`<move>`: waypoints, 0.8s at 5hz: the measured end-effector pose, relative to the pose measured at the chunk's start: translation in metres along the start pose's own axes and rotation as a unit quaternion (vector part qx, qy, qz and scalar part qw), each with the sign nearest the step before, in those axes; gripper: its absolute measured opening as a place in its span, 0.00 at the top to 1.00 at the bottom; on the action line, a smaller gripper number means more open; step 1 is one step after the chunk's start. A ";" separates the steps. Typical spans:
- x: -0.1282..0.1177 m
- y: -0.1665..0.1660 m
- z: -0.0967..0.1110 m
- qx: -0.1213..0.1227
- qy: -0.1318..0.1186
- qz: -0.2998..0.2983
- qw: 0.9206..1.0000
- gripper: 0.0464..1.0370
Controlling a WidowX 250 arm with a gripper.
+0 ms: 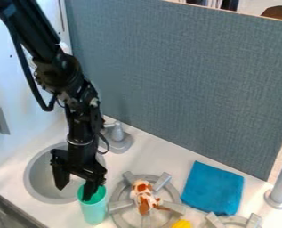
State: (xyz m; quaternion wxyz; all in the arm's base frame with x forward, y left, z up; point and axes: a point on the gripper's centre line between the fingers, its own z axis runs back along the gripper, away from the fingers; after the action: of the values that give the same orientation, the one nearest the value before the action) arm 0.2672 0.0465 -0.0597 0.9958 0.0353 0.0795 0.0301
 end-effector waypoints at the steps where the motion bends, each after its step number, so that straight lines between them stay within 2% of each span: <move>1: 0.001 0.000 -0.005 -0.001 0.004 -0.002 1.000 0.13; 3: -0.003 -0.006 -0.008 -0.017 0.000 -0.012 1.000 0.71; 4: -0.005 -0.006 0.000 -0.029 -0.011 -0.014 0.999 0.90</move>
State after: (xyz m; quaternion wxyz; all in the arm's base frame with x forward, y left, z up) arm 0.2621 0.0399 -0.0598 0.9975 0.0056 0.0683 0.0184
